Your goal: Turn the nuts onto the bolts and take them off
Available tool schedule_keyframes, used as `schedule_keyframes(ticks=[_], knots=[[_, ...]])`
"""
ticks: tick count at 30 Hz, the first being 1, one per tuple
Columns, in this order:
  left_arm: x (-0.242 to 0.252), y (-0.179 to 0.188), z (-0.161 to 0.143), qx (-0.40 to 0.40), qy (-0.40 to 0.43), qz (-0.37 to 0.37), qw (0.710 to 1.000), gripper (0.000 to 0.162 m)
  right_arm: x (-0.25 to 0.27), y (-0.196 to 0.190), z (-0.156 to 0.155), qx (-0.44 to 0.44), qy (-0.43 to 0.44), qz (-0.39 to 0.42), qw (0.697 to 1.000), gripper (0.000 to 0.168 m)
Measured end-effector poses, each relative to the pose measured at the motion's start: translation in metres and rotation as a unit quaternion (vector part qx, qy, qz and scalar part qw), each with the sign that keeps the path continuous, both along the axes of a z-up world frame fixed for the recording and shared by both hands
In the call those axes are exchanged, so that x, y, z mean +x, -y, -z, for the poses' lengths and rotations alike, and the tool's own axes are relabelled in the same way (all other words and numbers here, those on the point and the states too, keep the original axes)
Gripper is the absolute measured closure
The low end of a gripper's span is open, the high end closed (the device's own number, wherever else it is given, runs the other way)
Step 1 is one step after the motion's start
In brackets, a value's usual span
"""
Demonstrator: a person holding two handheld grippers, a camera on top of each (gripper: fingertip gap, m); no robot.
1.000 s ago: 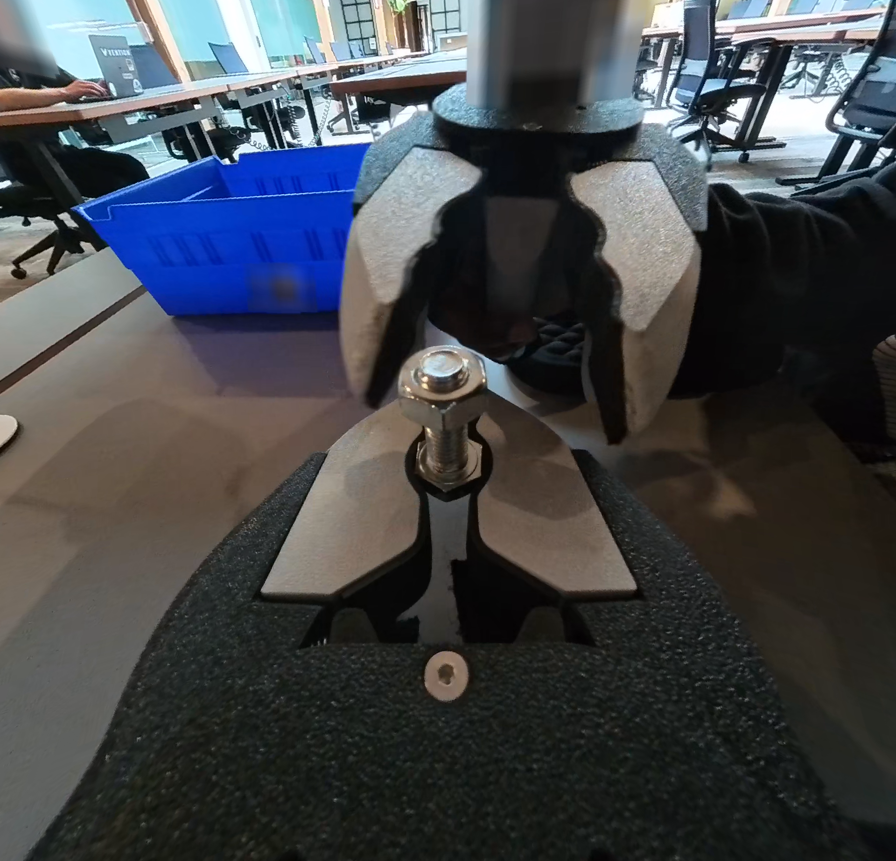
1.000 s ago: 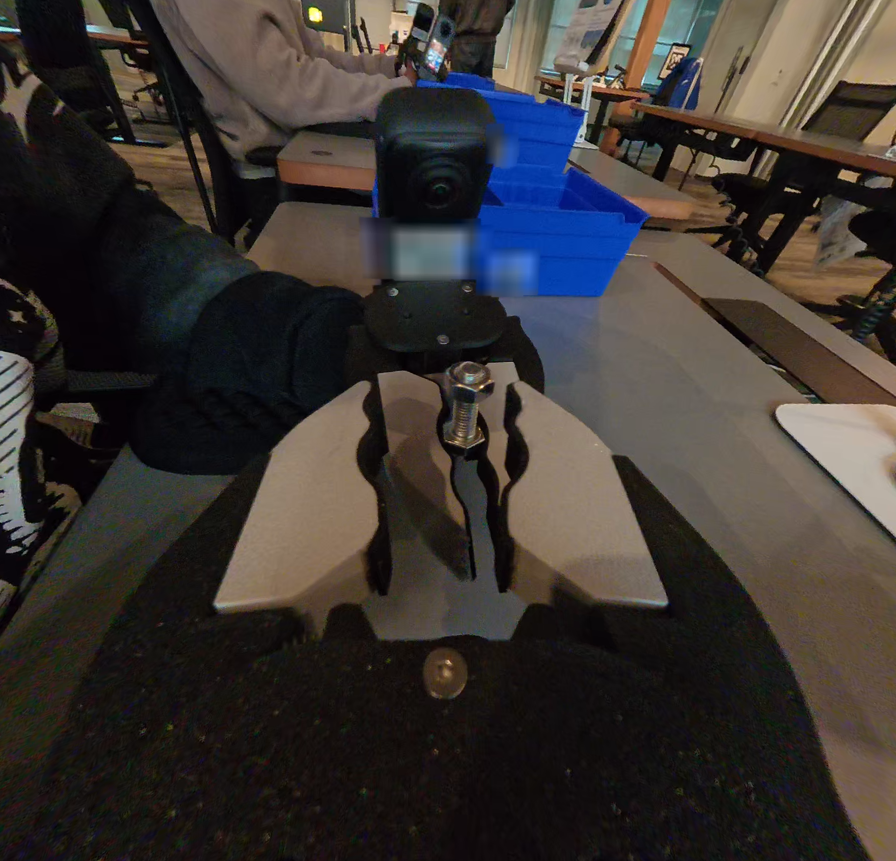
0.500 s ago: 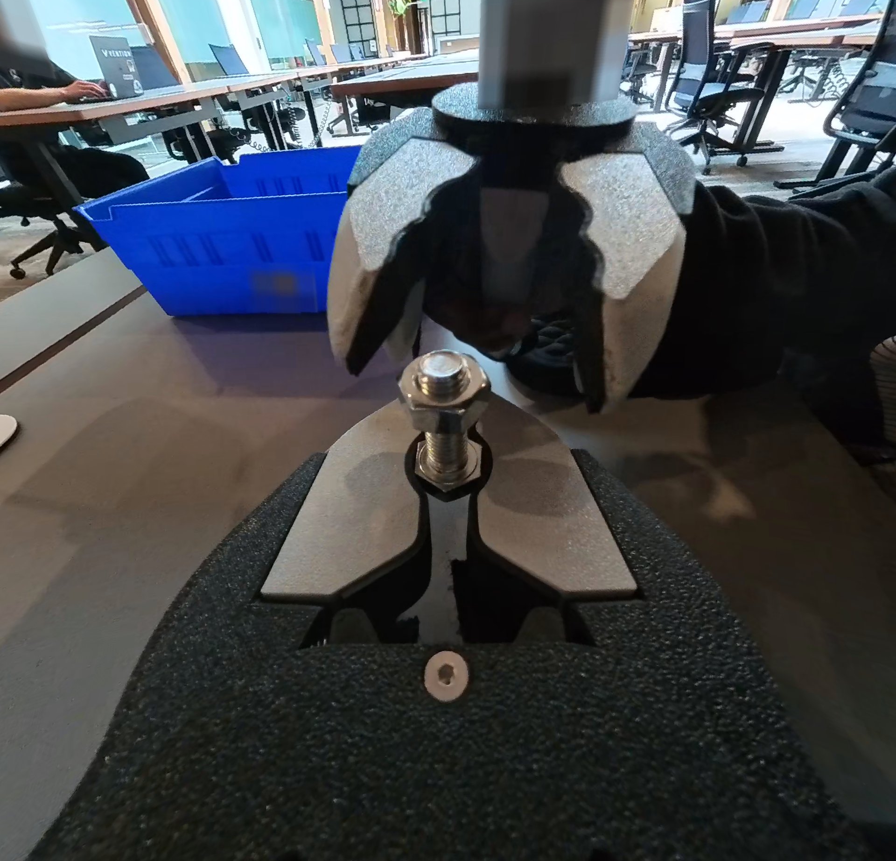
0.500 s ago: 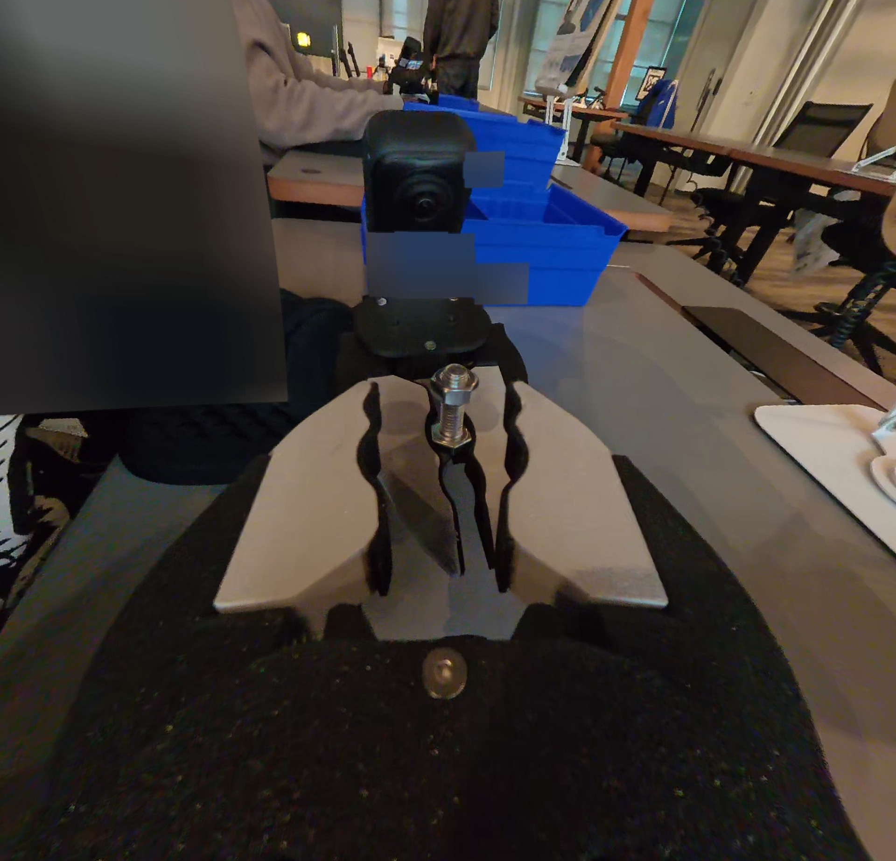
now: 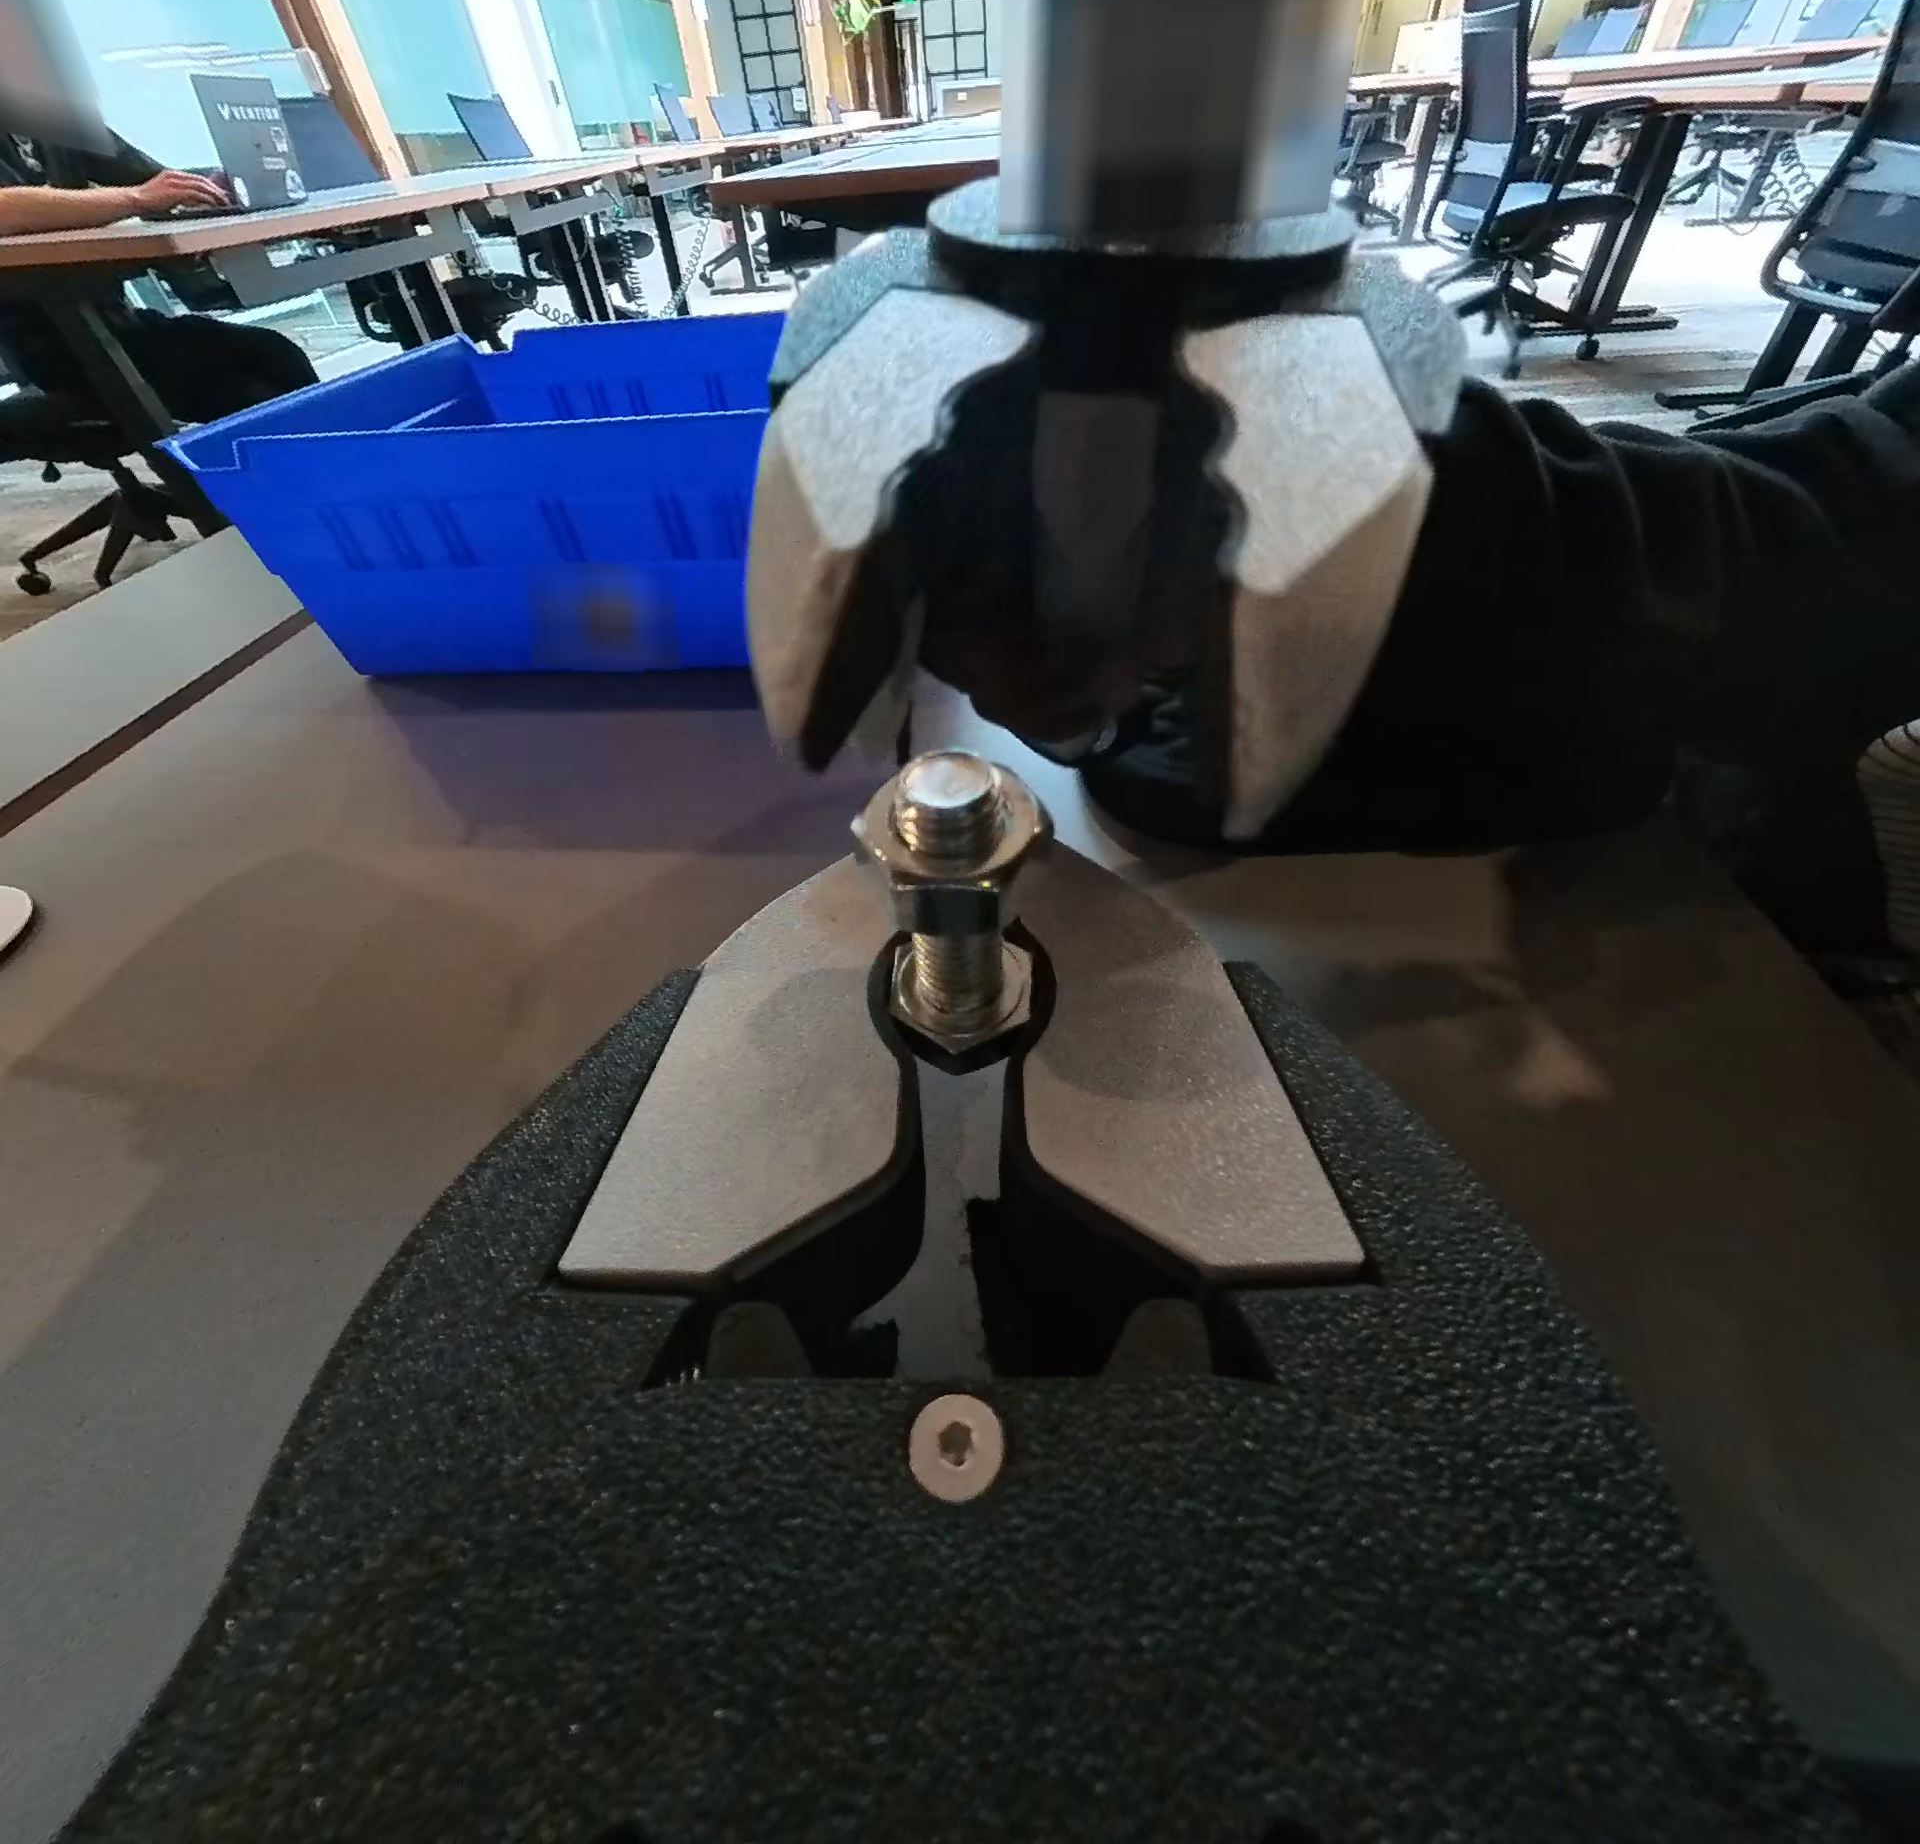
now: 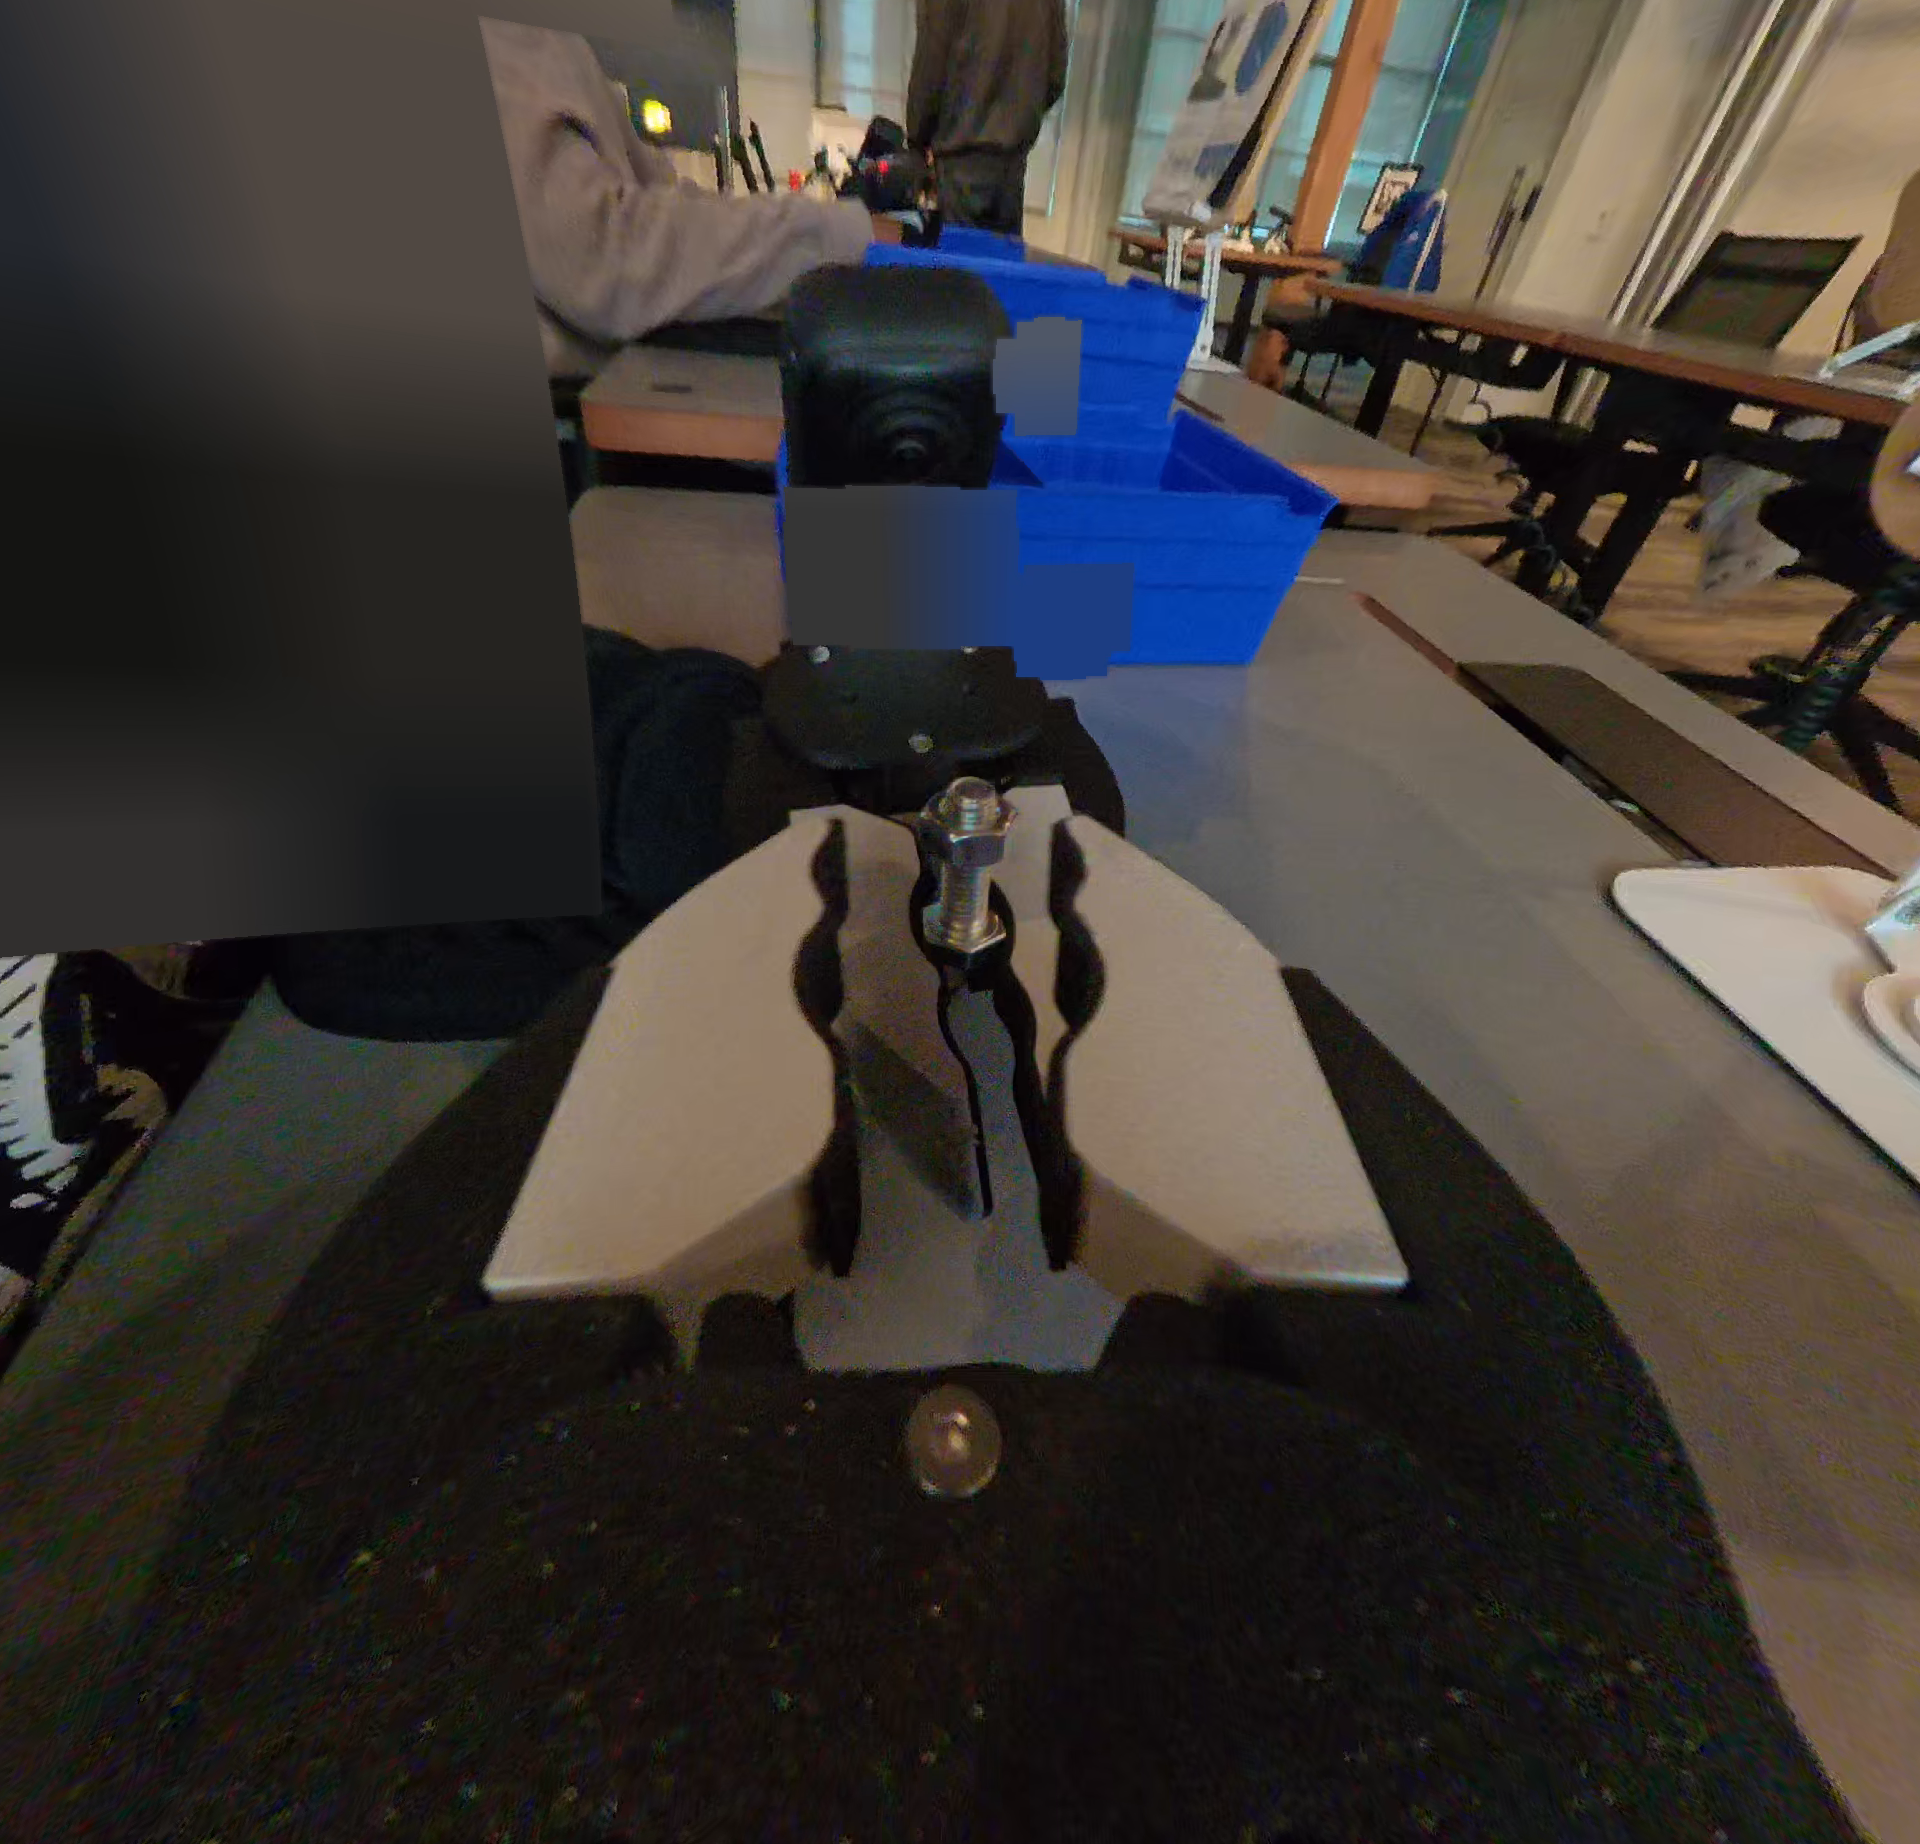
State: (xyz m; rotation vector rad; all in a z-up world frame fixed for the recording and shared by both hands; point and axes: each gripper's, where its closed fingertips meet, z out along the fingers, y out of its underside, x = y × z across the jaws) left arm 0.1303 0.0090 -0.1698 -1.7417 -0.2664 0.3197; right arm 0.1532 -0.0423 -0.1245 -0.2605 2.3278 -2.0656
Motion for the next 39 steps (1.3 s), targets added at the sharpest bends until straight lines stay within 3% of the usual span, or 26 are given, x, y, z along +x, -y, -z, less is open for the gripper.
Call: schedule_keyframes(ticks=[3, 6, 8, 12, 15, 16, 19, 23, 26, 28, 29, 33, 39], knots=[[0.0, 0.0, 0.0, -0.001, 0.0, 0.002, 1.0, 0.153, 0.002, 0.005, 0.007, 0.02, -0.003, 0.0, 1.0, 0.117], [0.0, 0.0, 0.0, -0.001, 0.0, 0.002, 1.0, 0.151, 0.004, 0.006, 0.005, 0.016, -0.005, -0.006, 1.0, 0.119], [0.0, 0.0, 0.0, 0.0, 0.0, 0.002, 1.0, 0.154, 0.004, 0.005, 0.005, 0.016, -0.006, -0.008, 1.0, 0.129], [0.0, 0.0, 0.0, 0.0, 0.0, 0.001, 1.0, 0.154, 0.005, -0.006, 0.001, 0.006, -0.008, -0.016, 1.0, 0.168], [0.0, 0.0, 0.0, -0.001, 0.0, 0.001, 1.0, 0.151, 0.008, -0.008, -0.007, -0.016, 0.012, -0.031, 0.999, 0.168], [0.0, 0.0, 0.0, -0.001, 0.0, 0.001, 1.0, 0.151, 0.005, -0.006, -0.005, -0.012, 0.007, -0.021, 1.0, 0.166], [0.0, 0.0, 0.0, 0.0, 0.0, 0.001, 1.0, 0.154, 0.001, -0.001, -0.001, 0.0, -0.002, 0.0, 1.0, 0.132], [0.001, 0.0, 0.0, -0.002, -0.001, 0.003, 1.0, 0.154, 0.002, 0.003, 0.004, 0.014, -0.006, 0.001, 1.0, 0.124], [0.0, 0.0, 0.0, -0.001, 0.0, 0.003, 1.0, 0.153, 0.003, 0.002, 0.002, 0.01, -0.005, -0.004, 1.0, 0.13], [0.001, 0.0, 0.0, -0.001, -0.001, 0.003, 1.0, 0.154, 0.003, -0.001, 0.003, 0.014, -0.009, -0.004, 1.0, 0.148], [0.0, 0.0, 0.0, -0.001, -0.001, 0.002, 1.0, 0.154, 0.003, -0.004, 0.002, 0.012, -0.011, -0.006, 1.0, 0.166], [0.001, 0.0, 0.0, -0.002, 0.0, 0.003, 1.0, 0.151, 0.005, -0.008, -0.007, -0.016, 0.01, -0.02, 1.0, 0.168], [0.001, 0.0, 0.001, -0.003, 0.0, 0.004, 1.0, 0.153, 0.002, 0.003, 0.005, 0.018, -0.001, -0.001, 1.0, 0.122]])
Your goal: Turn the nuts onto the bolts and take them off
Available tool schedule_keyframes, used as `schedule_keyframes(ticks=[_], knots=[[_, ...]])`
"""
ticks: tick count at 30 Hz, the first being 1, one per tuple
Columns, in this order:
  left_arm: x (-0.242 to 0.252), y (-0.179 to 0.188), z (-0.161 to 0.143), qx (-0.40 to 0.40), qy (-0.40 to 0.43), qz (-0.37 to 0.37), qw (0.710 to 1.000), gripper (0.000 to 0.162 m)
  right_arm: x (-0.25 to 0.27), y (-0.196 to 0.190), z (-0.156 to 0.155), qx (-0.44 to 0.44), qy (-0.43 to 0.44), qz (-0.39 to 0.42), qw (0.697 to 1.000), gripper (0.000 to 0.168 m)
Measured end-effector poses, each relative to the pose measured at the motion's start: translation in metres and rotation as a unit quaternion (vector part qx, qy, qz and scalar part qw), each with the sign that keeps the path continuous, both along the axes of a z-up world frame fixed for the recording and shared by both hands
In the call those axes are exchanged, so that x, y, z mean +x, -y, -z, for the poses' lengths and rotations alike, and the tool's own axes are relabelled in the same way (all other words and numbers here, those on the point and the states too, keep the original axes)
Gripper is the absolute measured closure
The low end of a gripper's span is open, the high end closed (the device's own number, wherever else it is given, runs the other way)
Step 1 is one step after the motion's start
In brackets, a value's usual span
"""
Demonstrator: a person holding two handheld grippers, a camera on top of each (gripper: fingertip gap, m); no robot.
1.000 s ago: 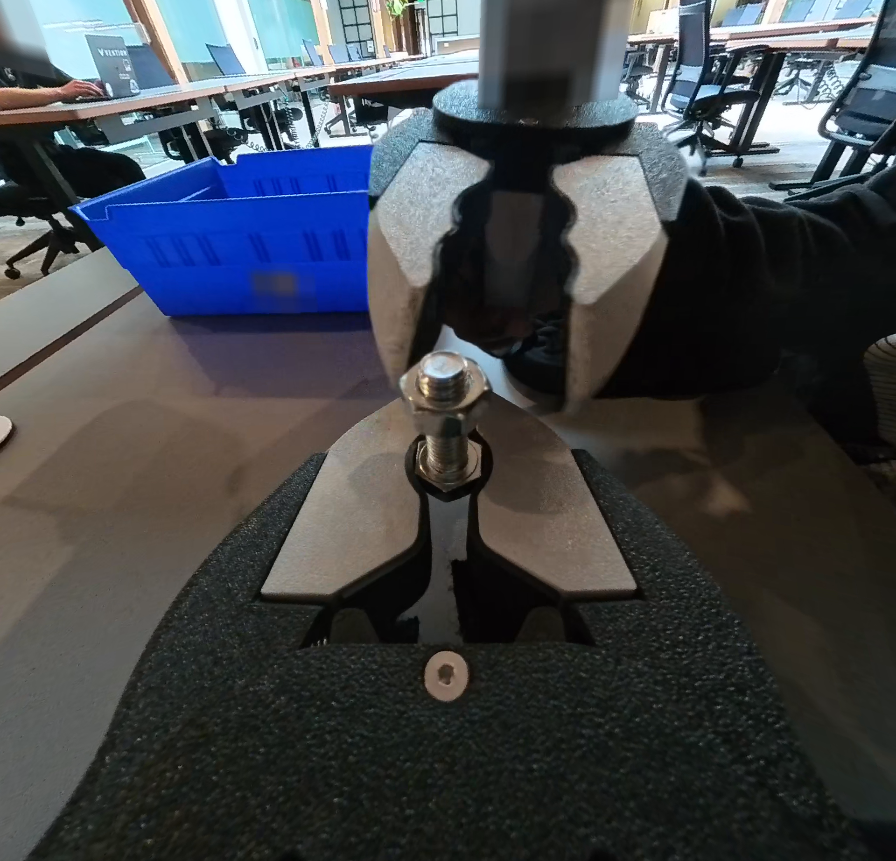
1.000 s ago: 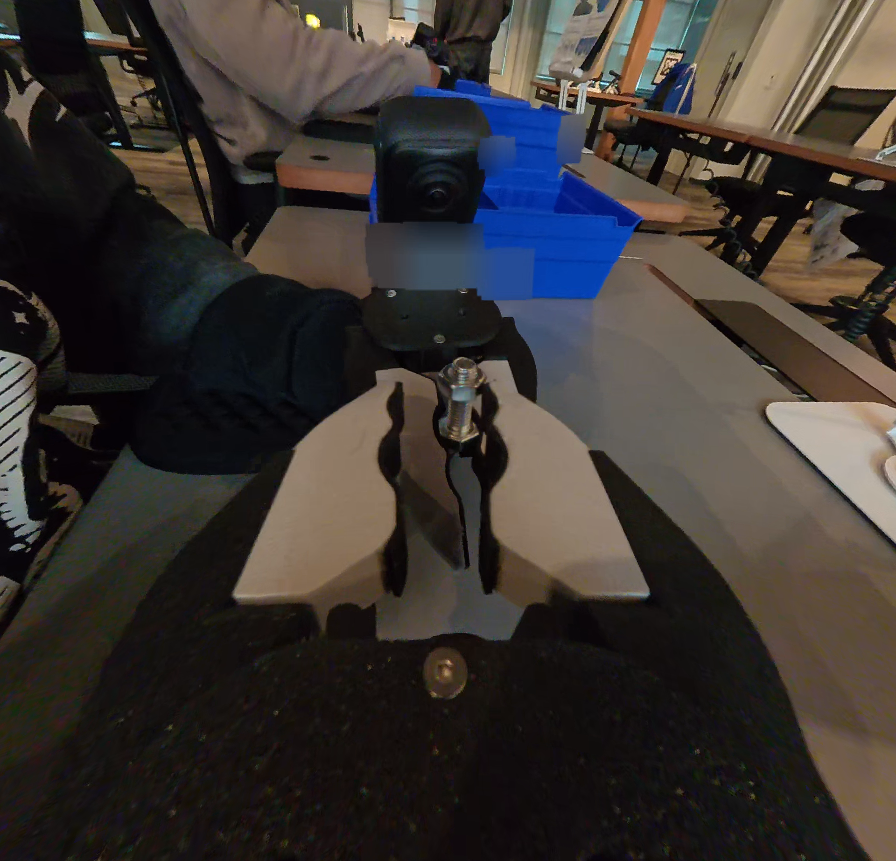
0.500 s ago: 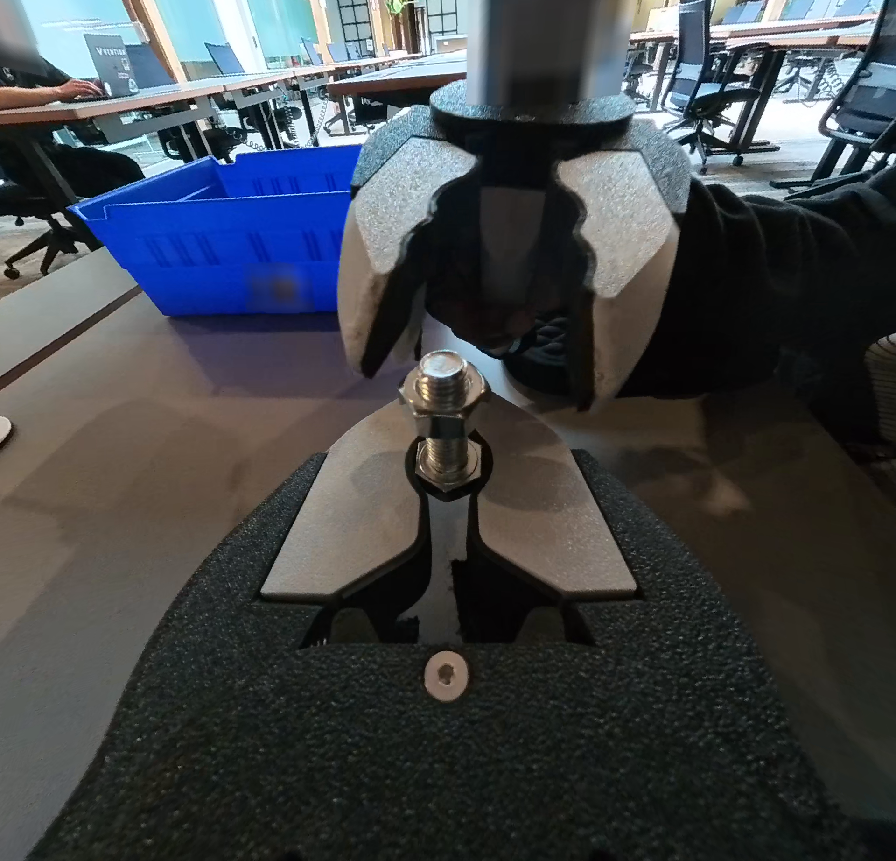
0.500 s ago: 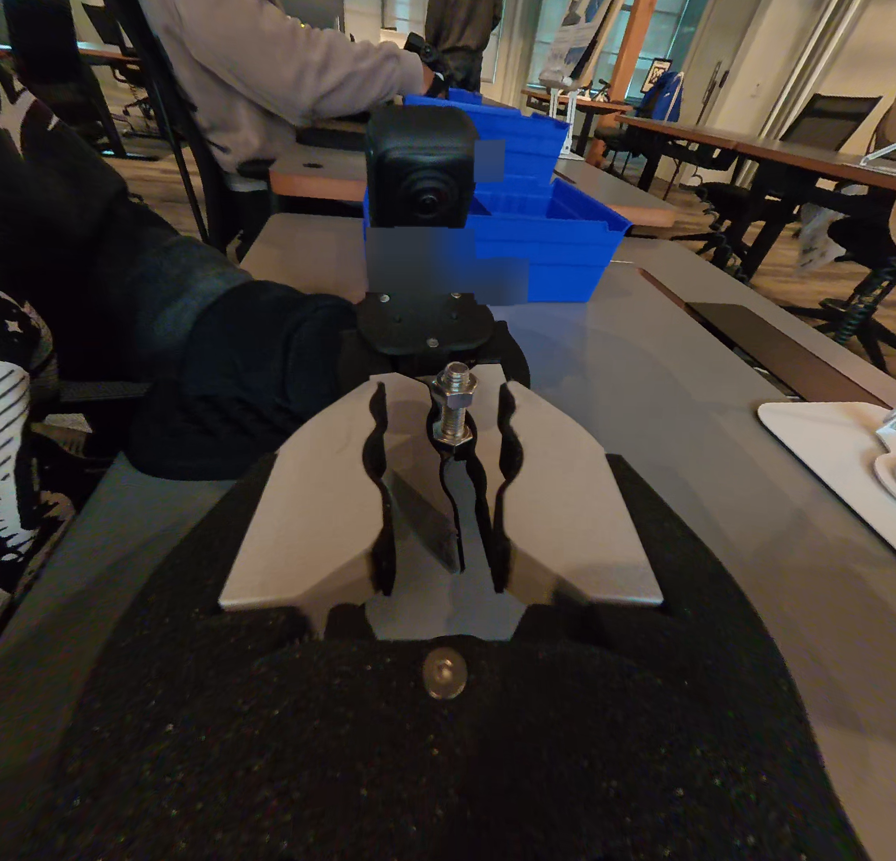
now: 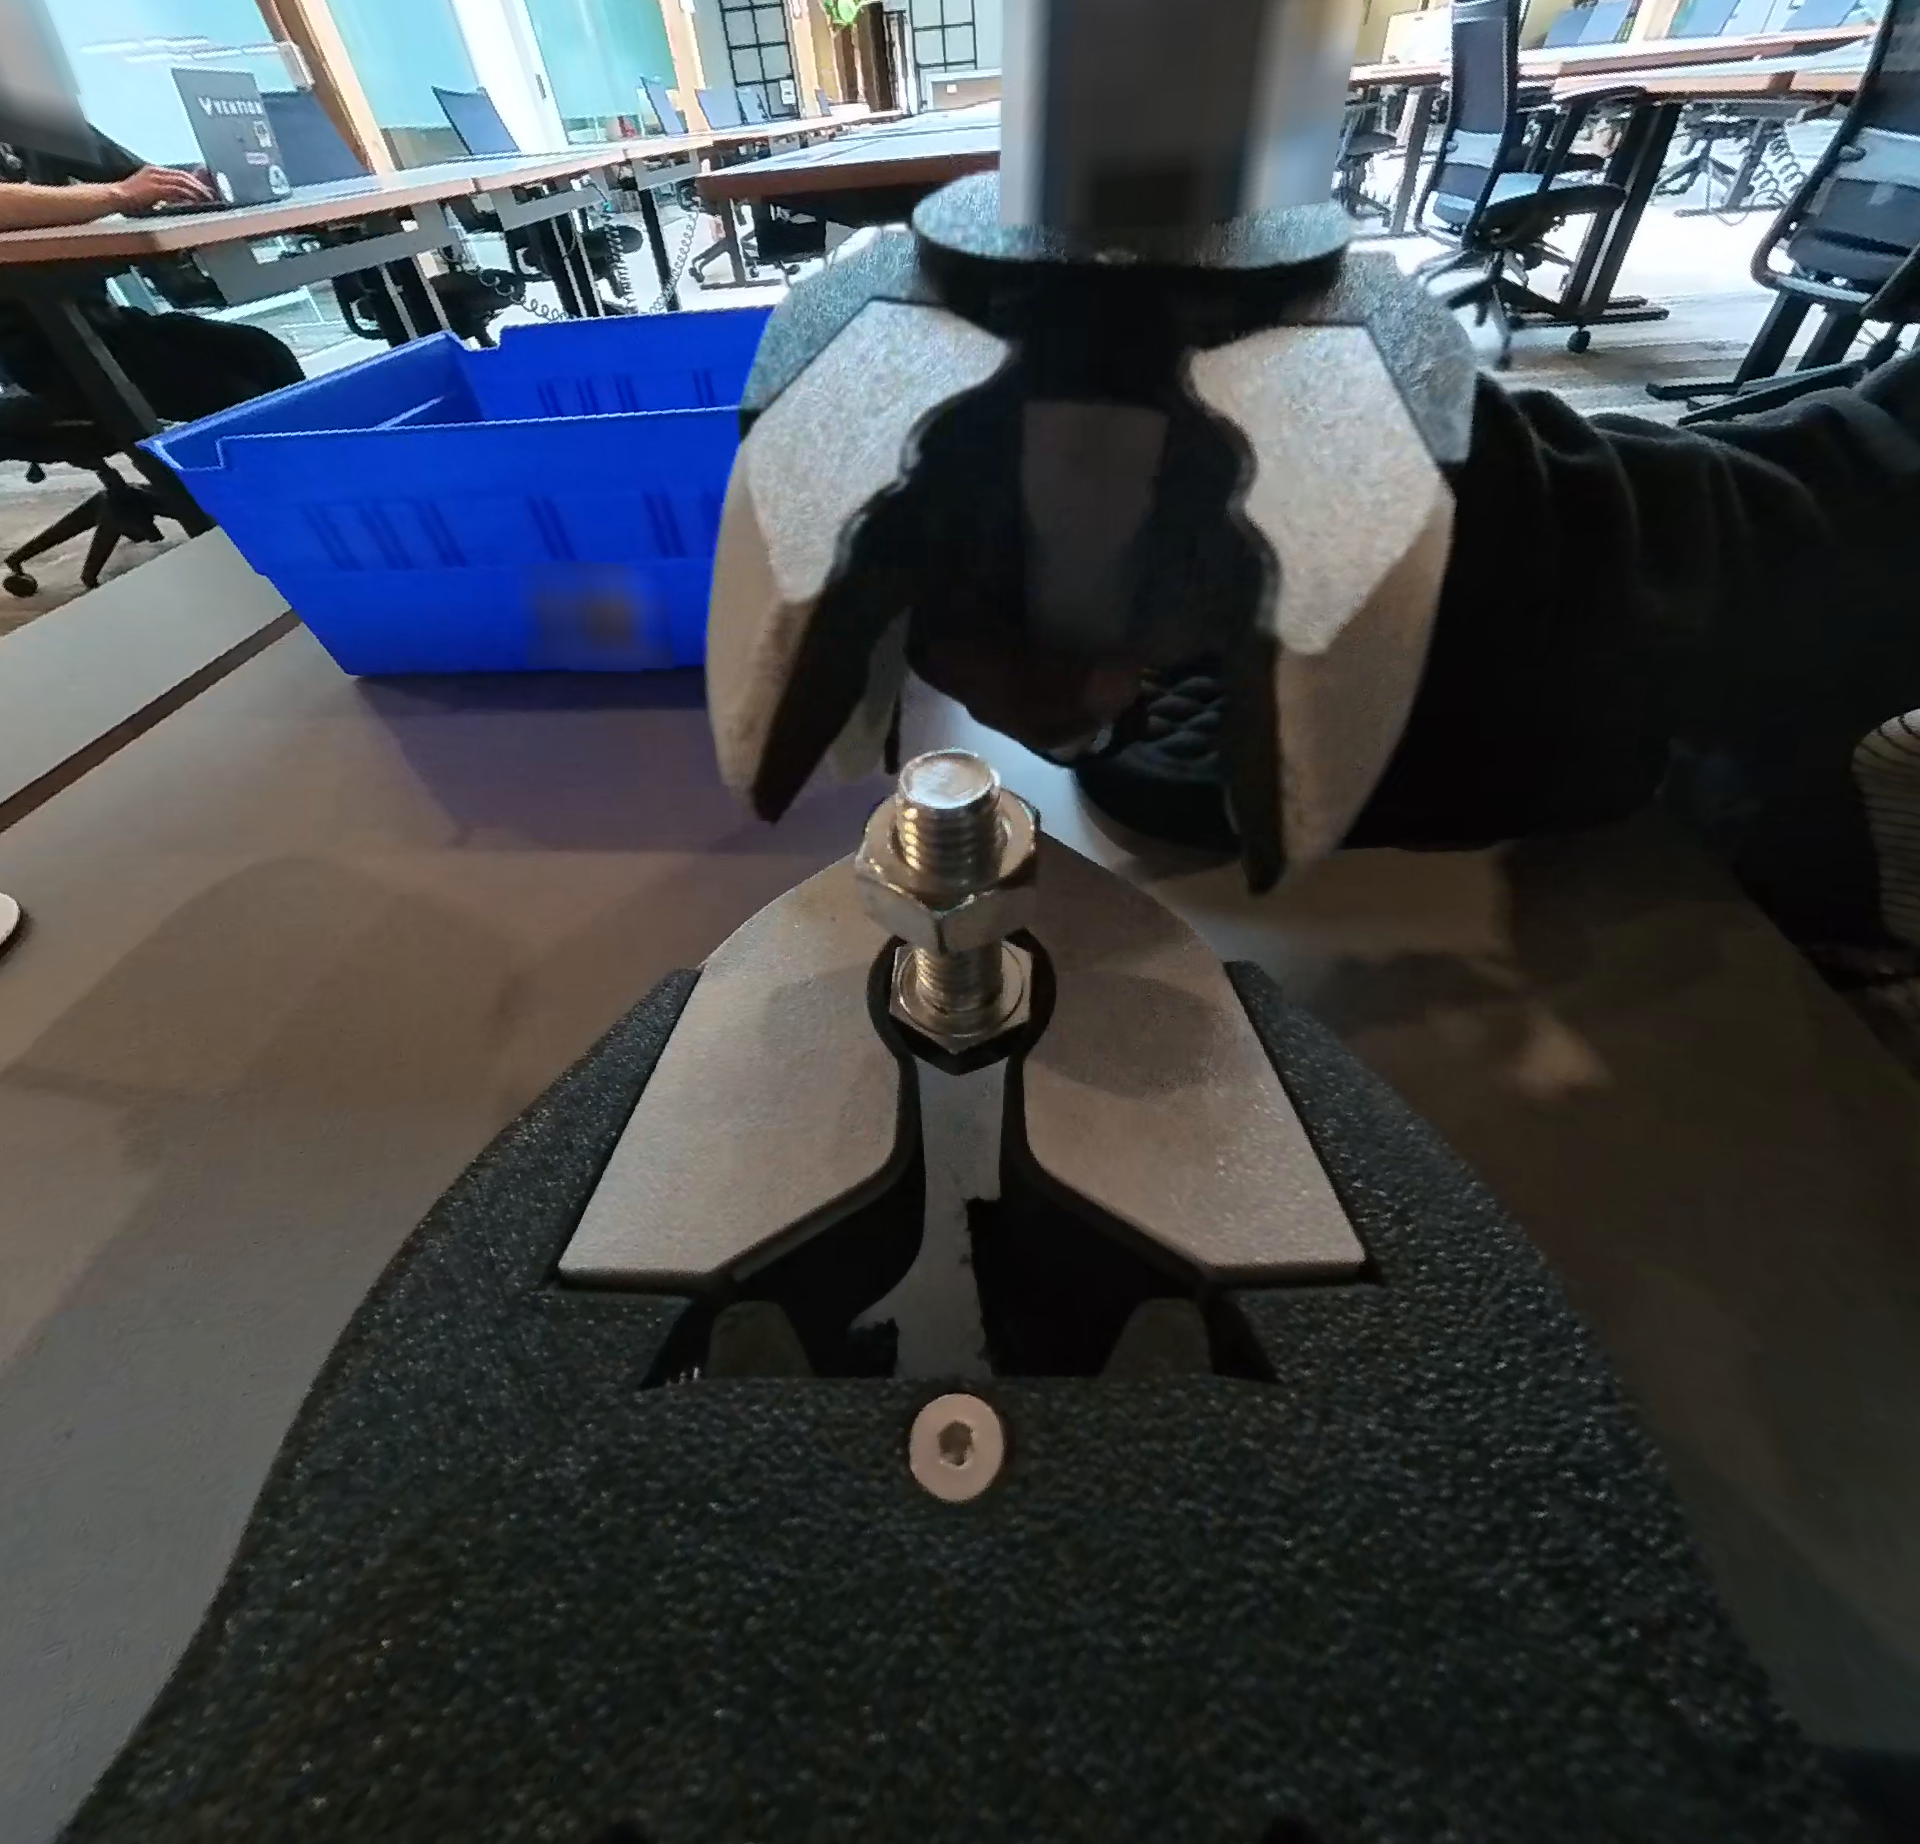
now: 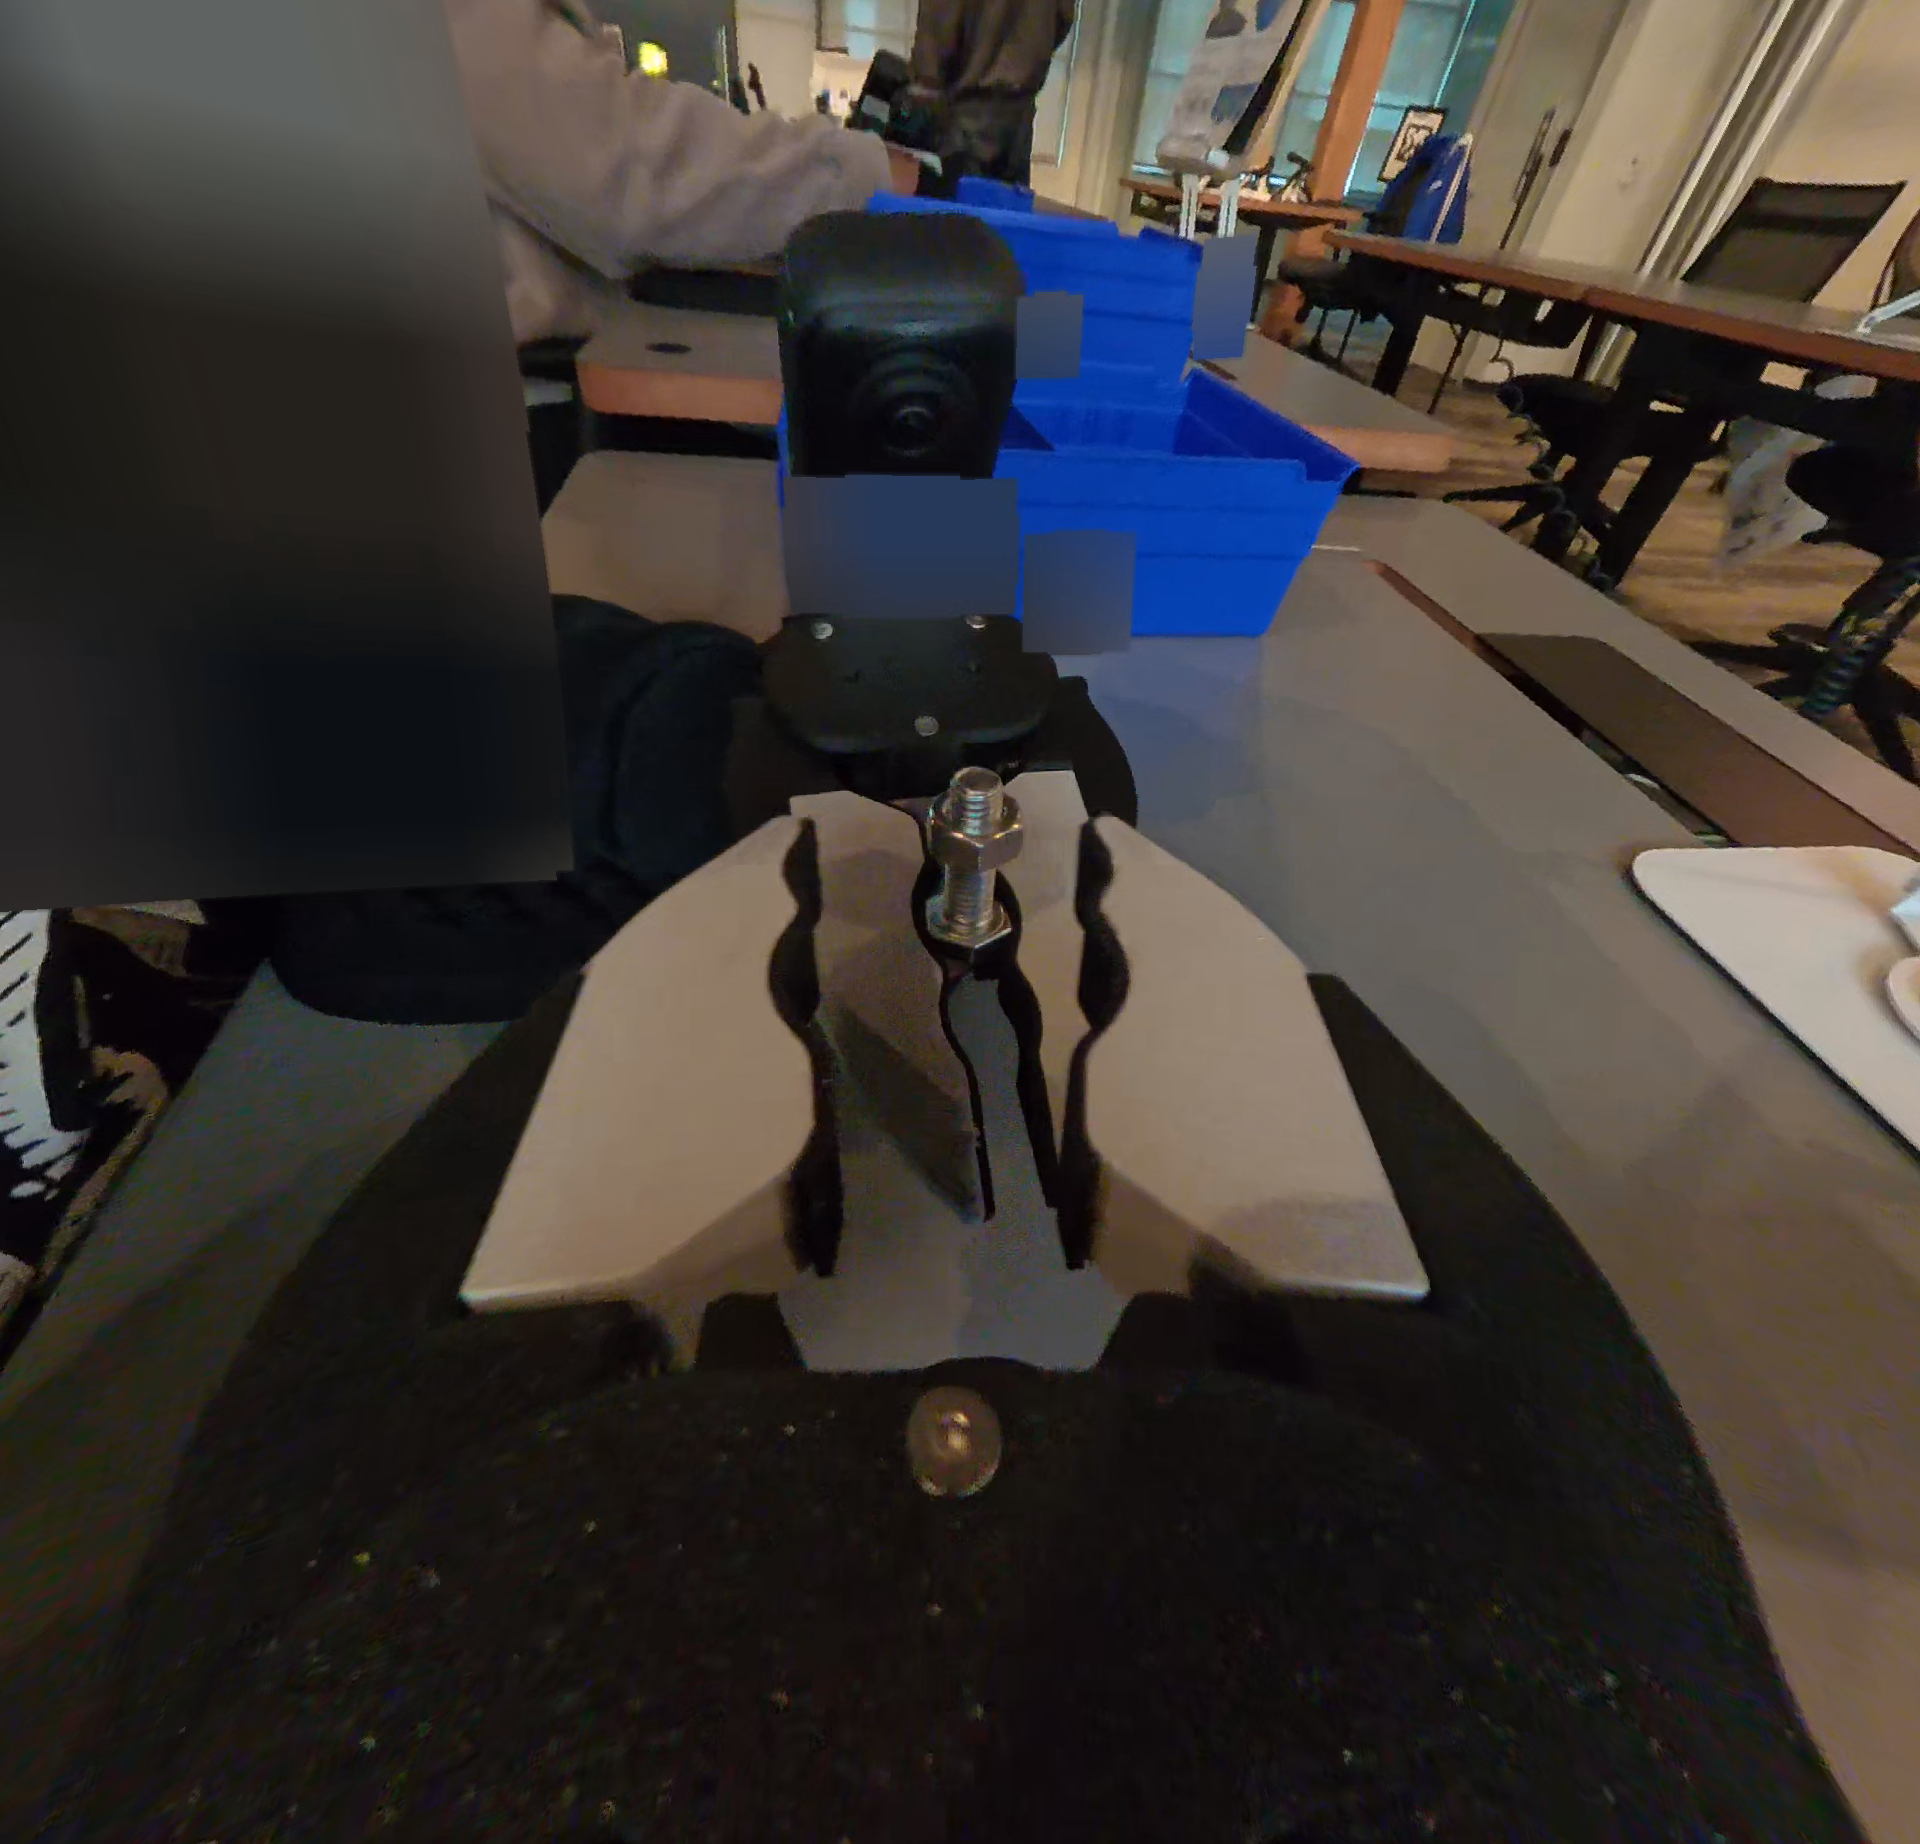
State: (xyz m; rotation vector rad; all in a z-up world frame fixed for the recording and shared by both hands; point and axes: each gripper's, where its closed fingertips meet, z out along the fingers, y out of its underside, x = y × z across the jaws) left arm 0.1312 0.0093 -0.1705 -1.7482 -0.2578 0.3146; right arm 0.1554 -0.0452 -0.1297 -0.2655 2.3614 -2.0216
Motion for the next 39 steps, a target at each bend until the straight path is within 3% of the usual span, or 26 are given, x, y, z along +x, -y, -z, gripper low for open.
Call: schedule_keyframes(ticks=[4, 8, 11, 18, 23, 25, 27, 28, 32, 33, 36, 39], knots=[[0.0, 0.0, 0.0, 0.001, 0.0, -0.001, 1.0, 0.154, 0.003, 0.001, 0.0, 0.003, -0.004, -0.006, 1.0, 0.123], [0.0, 0.0, 0.0, 0.001, 0.001, -0.001, 1.0, 0.151, 0.002, -0.009, -0.003, -0.003, -0.001, -0.012, 1.0, 0.168], [0.0, 0.0, 0.0, 0.001, 0.001, -0.001, 1.0, 0.151, 0.002, -0.011, -0.012, -0.032, 0.017, -0.018, 0.999, 0.168], [0.0, 0.0, 0.0, -0.001, 0.0, 0.001, 1.0, 0.154, -0.002, 0.001, 0.002, 0.007, -0.003, 0.007, 1.0, 0.116], [0.0, 0.0, 0.0, 0.0, 0.001, 0.002, 1.0, 0.154, 0.0, 0.002, 0.001, 0.004, -0.005, 0.0, 1.0, 0.119], [0.0, 0.0, 0.0, 0.0, 0.001, 0.001, 1.0, 0.154, 0.001, 0.001, 0.001, 0.005, -0.005, -0.003, 1.0, 0.127], [0.0, 0.0, 0.0, 0.001, 0.0, 0.001, 1.0, 0.154, 0.0, -0.003, 0.001, 0.011, -0.008, 0.0, 1.0, 0.148], [0.0, 0.0, 0.0, 0.0, 0.0, 0.0, 1.0, 0.151, 0.0, -0.007, 0.0, 0.011, -0.007, -0.004, 1.0, 0.166], [0.0, 0.0, 0.0, 0.001, 0.002, 0.0, 1.0, 0.151, 0.005, -0.012, -0.008, -0.013, 0.019, -0.03, 0.999, 0.168], [0.0, 0.0, 0.0, 0.0, 0.002, 0.0, 1.0, 0.154, 0.002, -0.01, -0.006, -0.01, 0.009, -0.02, 1.0, 0.166], [0.0, 0.0, 0.0, 0.0, 0.002, 0.001, 1.0, 0.154, -0.001, -0.002, 0.0, 0.004, -0.004, -0.002, 1.0, 0.128], [0.0, 0.0, 0.001, -0.001, 0.002, 0.002, 1.0, 0.154, 0.001, 0.002, 0.005, 0.017, -0.008, -0.004, 1.0, 0.118]])
